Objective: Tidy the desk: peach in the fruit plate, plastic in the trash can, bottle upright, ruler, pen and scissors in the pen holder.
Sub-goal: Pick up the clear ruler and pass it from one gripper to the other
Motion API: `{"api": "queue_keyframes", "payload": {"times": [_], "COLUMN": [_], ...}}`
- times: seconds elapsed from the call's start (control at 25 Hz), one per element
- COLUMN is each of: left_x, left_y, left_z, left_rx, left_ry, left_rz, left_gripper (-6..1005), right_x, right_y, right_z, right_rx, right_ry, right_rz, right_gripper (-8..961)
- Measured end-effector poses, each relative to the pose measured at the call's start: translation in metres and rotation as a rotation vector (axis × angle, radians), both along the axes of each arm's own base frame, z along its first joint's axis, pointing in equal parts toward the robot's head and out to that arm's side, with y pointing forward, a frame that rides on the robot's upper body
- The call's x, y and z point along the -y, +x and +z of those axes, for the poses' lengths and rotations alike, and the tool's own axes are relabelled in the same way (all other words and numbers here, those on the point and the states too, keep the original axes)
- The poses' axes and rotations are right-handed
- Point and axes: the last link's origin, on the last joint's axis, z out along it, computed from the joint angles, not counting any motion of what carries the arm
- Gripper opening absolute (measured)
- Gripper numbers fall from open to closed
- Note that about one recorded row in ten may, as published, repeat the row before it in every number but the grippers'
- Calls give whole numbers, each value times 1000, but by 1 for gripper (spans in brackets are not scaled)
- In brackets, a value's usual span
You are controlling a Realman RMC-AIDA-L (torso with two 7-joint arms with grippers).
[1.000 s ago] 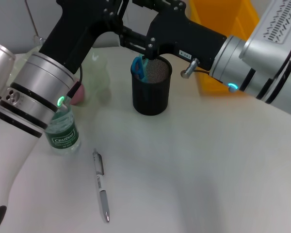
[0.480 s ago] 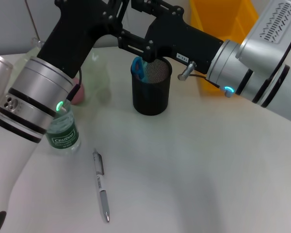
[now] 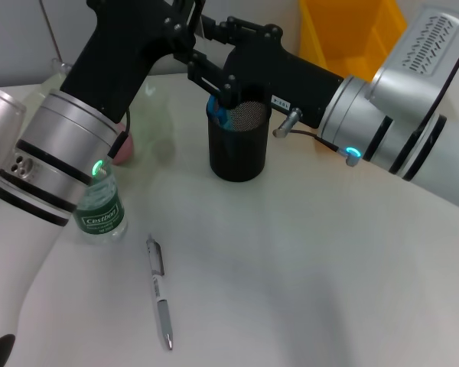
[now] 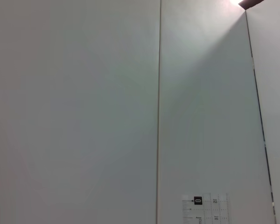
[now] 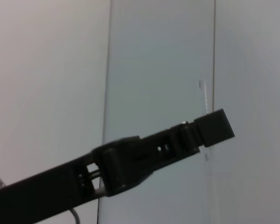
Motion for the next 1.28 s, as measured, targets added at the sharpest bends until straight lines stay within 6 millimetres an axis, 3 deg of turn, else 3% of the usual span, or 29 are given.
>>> {"api": "queue_keyframes", "payload": {"times": [0.32, 0.56, 0.76, 1.28], "left_x": [1, 1, 0, -1], "left_y": [1, 0, 0, -3], "left_z": [-1, -2, -2, -2], "left_rx": [-1, -5, -5, -9], "left_ry": [-1, -4, -4, -5], "left_rz": [-3, -1, 2, 12], "left_gripper": [400, 401, 401, 401], "right_x": [-1, -1, 0, -2], "right_y": [0, -1, -3, -3], "right_z": [-1, -4, -5, -5], "right_rx": [8, 24, 31, 39], "right_ry": [3, 7, 8, 16], "right_rz": [-8, 2, 11, -2], "right_gripper": [387, 378, 249, 215]}}
